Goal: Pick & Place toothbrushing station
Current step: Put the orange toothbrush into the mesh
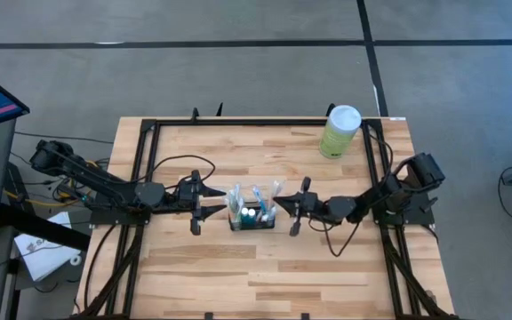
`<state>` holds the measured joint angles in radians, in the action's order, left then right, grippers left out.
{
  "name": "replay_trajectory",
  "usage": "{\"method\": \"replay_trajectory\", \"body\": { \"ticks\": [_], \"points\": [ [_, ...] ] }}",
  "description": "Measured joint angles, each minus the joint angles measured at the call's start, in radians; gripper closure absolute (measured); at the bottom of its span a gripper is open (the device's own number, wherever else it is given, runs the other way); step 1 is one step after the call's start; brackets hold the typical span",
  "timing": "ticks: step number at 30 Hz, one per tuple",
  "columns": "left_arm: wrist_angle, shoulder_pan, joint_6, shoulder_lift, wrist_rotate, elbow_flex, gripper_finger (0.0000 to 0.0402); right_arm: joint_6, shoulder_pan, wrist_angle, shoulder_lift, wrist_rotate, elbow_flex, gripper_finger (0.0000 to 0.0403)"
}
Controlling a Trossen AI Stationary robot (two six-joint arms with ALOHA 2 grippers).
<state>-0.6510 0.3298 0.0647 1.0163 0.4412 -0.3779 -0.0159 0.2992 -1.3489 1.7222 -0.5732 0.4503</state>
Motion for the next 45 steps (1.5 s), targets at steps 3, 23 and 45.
{"method": "replay_trajectory", "body": {
  "ticks": [3, 23, 45],
  "points": [
    [0.0, 0.0, 0.0, 0.0, 0.0, 0.0, 0.0234, -0.004, -0.008, 0.011, 0.0, -0.001, 0.0, 0.0403],
    [0.0, -0.004, 0.0, 0.0, 0.0, 0.0, 0.0234, 0.112, -0.053, 0.008, 0.0, -0.026, 0.0, 0.0403],
    [0.0, -0.004, 0.0, 0.0, 0.0, 0.0, 0.0234, -0.004, -0.007, 0.178, 0.0, -0.026, 0.0, 0.0403]
  ]
}}
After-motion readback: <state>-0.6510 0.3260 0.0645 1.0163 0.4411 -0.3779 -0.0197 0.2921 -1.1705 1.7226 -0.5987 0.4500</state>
